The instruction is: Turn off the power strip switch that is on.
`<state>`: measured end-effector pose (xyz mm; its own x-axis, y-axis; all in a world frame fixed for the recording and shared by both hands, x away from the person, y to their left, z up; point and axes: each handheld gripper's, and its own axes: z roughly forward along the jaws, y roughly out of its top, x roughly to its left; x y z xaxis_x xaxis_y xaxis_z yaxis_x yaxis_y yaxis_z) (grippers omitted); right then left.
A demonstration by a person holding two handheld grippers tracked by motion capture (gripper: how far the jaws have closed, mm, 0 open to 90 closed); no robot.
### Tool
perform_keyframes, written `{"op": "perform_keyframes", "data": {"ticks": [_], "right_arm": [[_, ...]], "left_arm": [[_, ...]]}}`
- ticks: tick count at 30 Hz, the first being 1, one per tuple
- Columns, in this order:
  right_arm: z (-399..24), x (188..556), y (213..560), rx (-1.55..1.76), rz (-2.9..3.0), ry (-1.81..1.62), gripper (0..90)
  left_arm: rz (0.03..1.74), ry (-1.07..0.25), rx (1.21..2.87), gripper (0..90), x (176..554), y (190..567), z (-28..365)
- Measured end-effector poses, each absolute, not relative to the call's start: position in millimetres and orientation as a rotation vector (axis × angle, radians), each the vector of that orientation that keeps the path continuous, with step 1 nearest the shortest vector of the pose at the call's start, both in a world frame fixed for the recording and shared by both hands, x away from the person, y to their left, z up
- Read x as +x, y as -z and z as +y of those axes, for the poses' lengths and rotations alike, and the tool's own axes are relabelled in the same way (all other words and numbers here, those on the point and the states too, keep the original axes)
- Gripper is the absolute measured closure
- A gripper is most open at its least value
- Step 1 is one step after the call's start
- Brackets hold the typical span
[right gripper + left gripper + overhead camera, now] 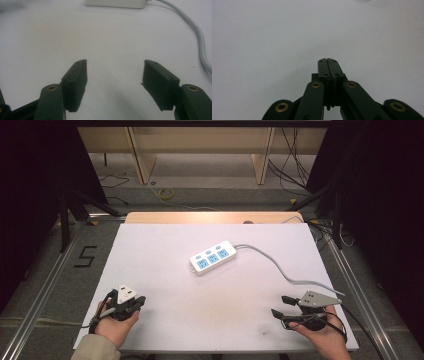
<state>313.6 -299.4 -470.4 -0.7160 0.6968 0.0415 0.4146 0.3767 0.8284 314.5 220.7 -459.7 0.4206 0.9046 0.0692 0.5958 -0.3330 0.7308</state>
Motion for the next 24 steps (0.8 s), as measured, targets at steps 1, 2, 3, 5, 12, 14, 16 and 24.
{"op": "perform_keyframes", "data": {"ticks": [1, 2, 3, 5, 12, 14, 16, 24], "right_arm": [[-299, 314, 470, 0.975, 2.327, -1.263, 37.3], [-299, 314, 470, 0.975, 2.327, -1.262, 37.3], [-299, 313, 470, 0.975, 2.327, -1.259, 37.3], [-299, 313, 470, 0.976, 2.325, -1.26, 37.3], [-299, 314, 470, 0.971, 2.323, -1.263, 37.2], [-299, 314, 470, 0.968, 2.322, -1.263, 37.3], [-299, 314, 470, 0.973, 2.322, -1.262, 37.3], [-299, 314, 469, 0.971, 2.322, -1.259, 37.3]], "left_arm": [[1.265, -0.635, 2.05, 89.8, 315, 460, 221], [1.265, -0.639, 2.05, 89.8, 315, 459, 220], [1.265, -0.64, 2.044, 89.9, 315, 458, 219], [1.271, -0.631, 2.035, 89.8, 316, 458, 218], [1.274, -0.614, 2.032, 89.8, 318, 455, 214], [1.266, -0.61, 2.039, 89.8, 319, 454, 213], [1.26, -0.606, 2.044, 89.9, 320, 454, 211], [1.252, -0.612, 2.061, 89.9, 323, 451, 207]]}}
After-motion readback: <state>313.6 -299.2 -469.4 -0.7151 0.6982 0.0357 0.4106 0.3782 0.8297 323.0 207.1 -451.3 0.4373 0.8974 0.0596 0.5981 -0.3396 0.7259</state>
